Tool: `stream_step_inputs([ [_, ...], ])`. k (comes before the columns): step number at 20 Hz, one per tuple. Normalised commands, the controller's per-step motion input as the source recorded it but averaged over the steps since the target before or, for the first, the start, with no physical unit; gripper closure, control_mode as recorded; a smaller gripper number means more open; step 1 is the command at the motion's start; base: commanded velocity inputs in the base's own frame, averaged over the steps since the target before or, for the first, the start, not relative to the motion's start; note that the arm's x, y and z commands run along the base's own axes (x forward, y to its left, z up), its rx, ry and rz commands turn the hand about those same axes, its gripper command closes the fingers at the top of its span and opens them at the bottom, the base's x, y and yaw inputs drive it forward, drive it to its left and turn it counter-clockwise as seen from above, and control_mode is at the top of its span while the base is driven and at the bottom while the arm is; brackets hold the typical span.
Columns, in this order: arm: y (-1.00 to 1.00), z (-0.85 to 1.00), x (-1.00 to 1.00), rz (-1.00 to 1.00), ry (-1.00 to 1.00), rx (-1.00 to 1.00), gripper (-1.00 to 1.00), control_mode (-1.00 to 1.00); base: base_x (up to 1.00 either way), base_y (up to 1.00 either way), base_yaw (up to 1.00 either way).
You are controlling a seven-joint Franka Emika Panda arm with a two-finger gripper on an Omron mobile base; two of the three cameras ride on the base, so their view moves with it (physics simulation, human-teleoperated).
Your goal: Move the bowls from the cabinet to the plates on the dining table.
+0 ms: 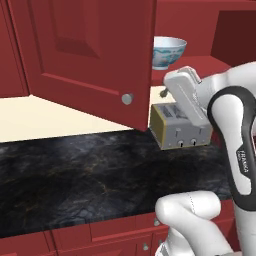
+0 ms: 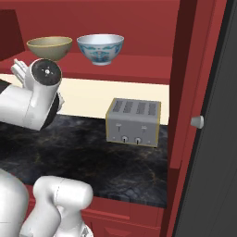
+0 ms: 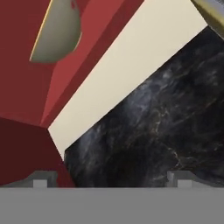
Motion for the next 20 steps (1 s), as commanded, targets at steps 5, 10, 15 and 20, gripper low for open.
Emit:
stream_step_inputs([
  [5, 0.51, 0.00, 0.36, 0.12, 0.07, 0.12, -1.00, -1.00, 0.00, 0.00, 0.00],
  [10, 0.42, 0.00, 0.26, 0.15, 0.12, 0.12, -1.00, -1.00, 0.00, 0.00, 0.00],
  [15, 0.27, 0.00, 0.01, 0.20, 0.12, 0.14, -1.00, -1.00, 0.00, 0.00, 0.00],
  [20, 0.35, -0.01, 0.01, 0.20, 0.12, 0.12, -1.00, -1.00, 0.00, 0.00, 0.00],
])
